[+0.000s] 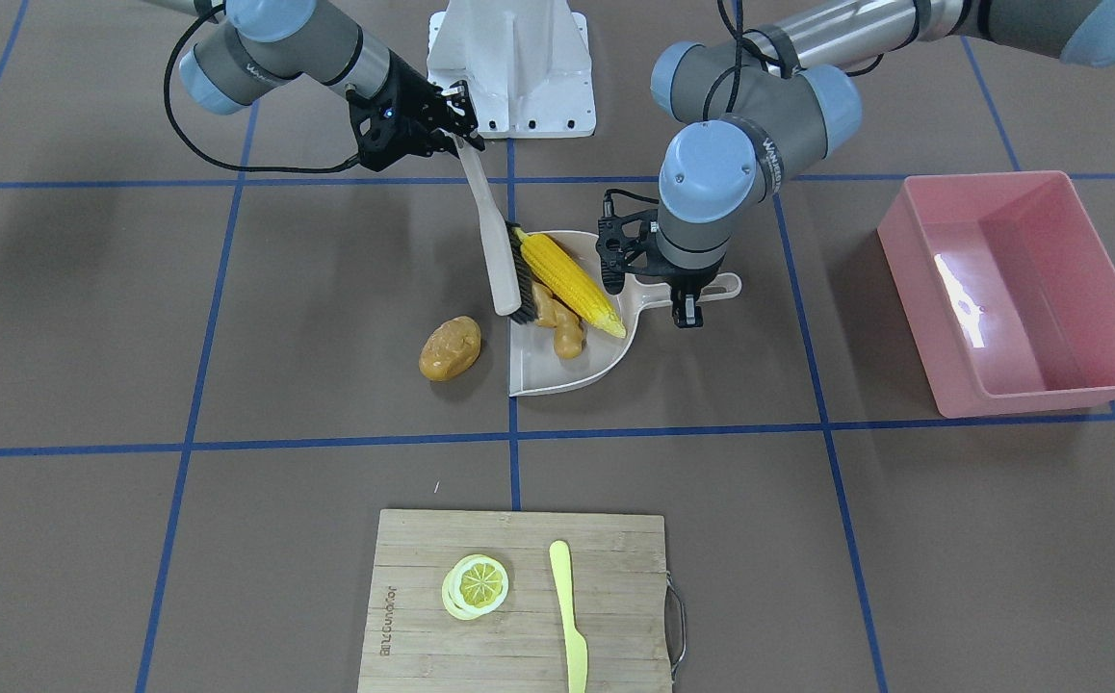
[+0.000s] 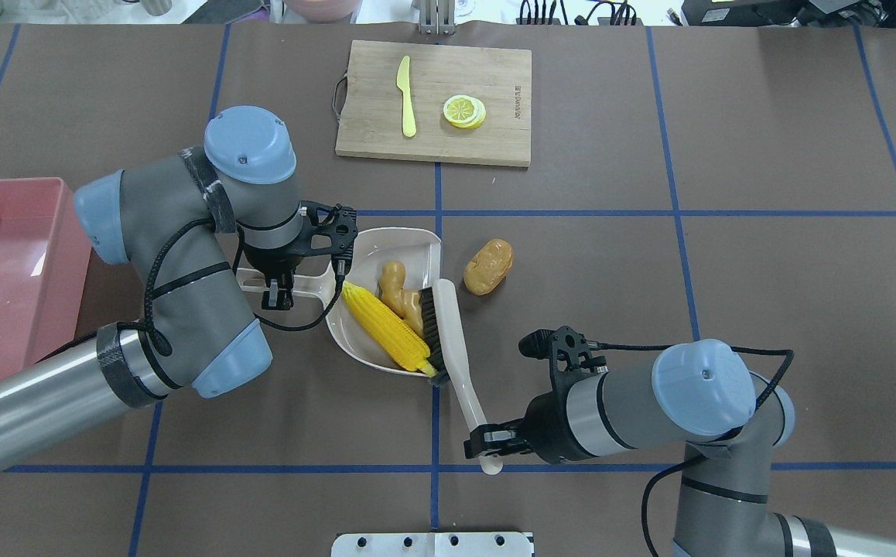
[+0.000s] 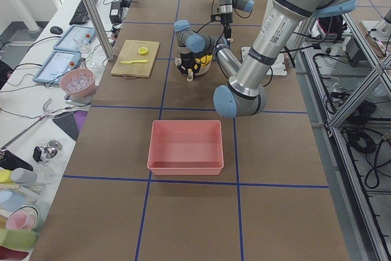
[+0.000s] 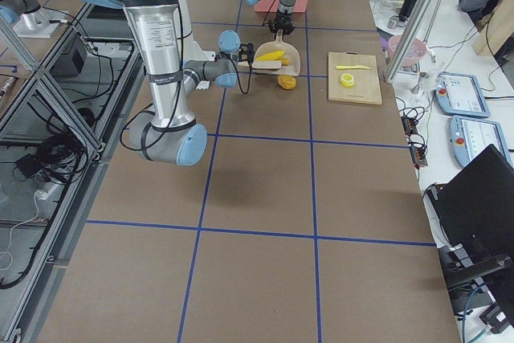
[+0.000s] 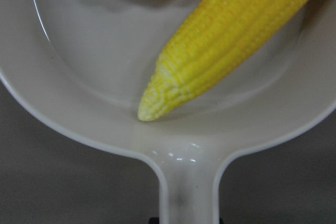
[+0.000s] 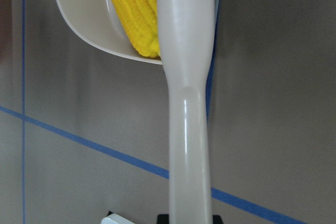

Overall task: Sweep and dump trash into bin
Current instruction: 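Sweep the corn and ginger into the dustpan with the right gripper's brush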

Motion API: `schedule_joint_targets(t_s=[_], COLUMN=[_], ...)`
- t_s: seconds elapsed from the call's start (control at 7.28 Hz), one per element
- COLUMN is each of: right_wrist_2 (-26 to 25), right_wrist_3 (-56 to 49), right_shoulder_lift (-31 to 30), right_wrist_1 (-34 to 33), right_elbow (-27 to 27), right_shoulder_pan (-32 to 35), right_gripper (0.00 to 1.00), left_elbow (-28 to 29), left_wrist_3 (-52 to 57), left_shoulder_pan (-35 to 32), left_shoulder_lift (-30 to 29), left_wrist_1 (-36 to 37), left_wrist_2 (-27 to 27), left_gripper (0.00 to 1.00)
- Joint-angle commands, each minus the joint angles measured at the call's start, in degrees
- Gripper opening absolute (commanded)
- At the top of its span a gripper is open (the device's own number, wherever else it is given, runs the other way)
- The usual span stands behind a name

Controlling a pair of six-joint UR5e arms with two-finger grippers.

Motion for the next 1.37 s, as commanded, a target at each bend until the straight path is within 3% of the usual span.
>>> schedule_joint_targets(t_s=[0.0, 0.27, 0.55, 0.96, 1.24], right_wrist_2=[-1.2, -0.7, 3.4, 13.4, 13.1], right_wrist_3=[0.0, -0.1, -1.0, -8.8, -15.7], right_shoulder_lift=[4.2, 5.8, 4.9, 0.0, -4.4], right_wrist_1=[-4.5, -8.2, -16.2, -16.7, -16.1], right_elbow=[0.1, 1.2, 6.3, 6.3, 5.8], right_shoulder_pan=[-0.3, 0.1, 6.7, 19.3, 19.3], right_gripper=[0.00, 0.00, 0.00, 0.00, 0.00], left_elbow=[0.0, -0.1, -0.1, -0.1, 0.0], left_wrist_3=[0.0, 0.0, 0.0, 0.0, -0.1], left_shoulder_pan=[0.0, 0.0, 0.0, 0.0, 0.0], left_shoulder_lift=[0.1, 0.1, 0.1, 0.1, 0.1], left_wrist_1=[0.0, -0.1, -0.1, -0.1, -0.2], left_wrist_2=[0.0, 0.0, -0.1, -0.1, -0.1], left_gripper=[0.00, 0.00, 0.00, 0.00, 0.00])
